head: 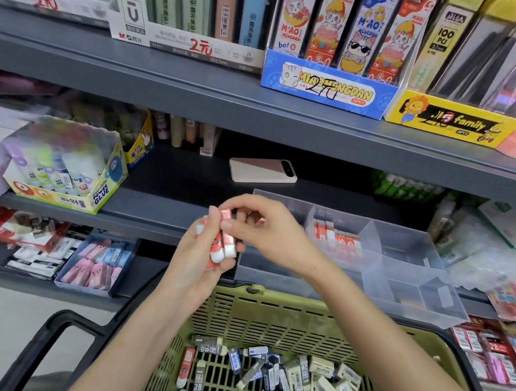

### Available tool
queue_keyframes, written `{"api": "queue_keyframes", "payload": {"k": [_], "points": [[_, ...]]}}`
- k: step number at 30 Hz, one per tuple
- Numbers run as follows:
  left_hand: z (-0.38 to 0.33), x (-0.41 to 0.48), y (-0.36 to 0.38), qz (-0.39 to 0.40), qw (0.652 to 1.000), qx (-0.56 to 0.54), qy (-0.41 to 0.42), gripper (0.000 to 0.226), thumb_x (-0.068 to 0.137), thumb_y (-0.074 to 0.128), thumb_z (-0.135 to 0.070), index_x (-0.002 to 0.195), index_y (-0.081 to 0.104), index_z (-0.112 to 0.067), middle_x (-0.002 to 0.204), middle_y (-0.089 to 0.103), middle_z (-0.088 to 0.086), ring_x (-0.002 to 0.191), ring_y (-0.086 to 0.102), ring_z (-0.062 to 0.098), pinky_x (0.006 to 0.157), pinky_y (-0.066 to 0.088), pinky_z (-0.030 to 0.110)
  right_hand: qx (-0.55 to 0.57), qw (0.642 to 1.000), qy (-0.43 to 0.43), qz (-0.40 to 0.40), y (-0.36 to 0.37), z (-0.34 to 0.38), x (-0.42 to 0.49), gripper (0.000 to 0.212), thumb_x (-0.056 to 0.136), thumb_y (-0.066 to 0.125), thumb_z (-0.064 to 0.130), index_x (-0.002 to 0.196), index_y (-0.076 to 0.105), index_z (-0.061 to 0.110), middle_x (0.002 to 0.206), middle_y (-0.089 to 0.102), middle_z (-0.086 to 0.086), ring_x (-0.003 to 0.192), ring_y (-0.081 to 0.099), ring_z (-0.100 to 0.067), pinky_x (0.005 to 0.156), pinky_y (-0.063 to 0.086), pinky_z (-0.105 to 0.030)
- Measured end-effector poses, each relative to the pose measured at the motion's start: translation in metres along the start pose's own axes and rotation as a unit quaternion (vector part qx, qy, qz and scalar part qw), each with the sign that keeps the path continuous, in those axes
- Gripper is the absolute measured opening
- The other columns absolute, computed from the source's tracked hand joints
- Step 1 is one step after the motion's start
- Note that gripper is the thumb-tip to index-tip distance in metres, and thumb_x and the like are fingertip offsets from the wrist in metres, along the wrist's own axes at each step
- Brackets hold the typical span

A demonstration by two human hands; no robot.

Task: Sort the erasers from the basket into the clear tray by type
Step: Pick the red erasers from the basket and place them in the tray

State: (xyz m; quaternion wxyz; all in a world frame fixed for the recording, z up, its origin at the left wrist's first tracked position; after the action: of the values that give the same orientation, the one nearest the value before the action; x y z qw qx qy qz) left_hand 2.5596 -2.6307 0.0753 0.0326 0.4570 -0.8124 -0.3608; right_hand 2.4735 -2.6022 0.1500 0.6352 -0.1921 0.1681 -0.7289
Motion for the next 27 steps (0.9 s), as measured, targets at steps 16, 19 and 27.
{"api": "queue_keyframes", "payload": {"k": [16,19,27], "points": [[0.001,0.0,0.0,-0.027,1.0,-0.004,0.013,0.039,0.073,0.058,-0.044,0.092,0.053,-0.011,0.066,0.069,0.002,0.063,0.07,0.014,0.051,0.053,0.022,-0.23,0.973,-0.002,0.009,-0.024,-0.008,-0.034,0.012,0.077,0.072,0.022,0.087,0.065,0.02,0.074,0.062,0.004,0.068,0.055,-0.009,0.064,0.043,-0.019],[0.001,-0.001,0.003,-0.029,1.0,0.002,0.007,0.041,0.071,0.058,-0.045,0.095,0.052,-0.012,0.067,0.069,0.002,0.063,0.07,0.013,0.045,0.049,0.02,-0.136,0.989,0.049,-0.03,-0.037,-0.02,-0.032,0.014,0.074,0.076,0.013,0.082,0.064,0.018,0.076,0.06,0.007,0.066,0.053,-0.007,0.062,0.04,-0.013],[-0.001,0.002,-0.007,-0.05,0.999,-0.007,-0.003,0.042,0.069,0.062,-0.045,0.096,0.054,-0.014,0.068,0.066,0.002,0.056,0.061,0.009,0.037,0.039,0.016,0.057,0.955,0.245,-0.158,-0.064,-0.072,0.008,0.028,0.078,0.067,-0.006,0.104,0.059,0.0,0.057,0.057,-0.009,0.034,0.049,-0.013,0.041,0.045,-0.02]]}}
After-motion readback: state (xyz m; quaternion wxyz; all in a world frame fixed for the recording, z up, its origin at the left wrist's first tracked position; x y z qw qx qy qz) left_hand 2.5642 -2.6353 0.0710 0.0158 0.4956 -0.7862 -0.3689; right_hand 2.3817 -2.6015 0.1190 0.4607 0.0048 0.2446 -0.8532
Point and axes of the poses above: each hand's wrist, its own x-axis towards the middle knuckle, its own y-axis out of the palm, z = x × y, the point moved 7 cm from there along x, towards the middle knuckle
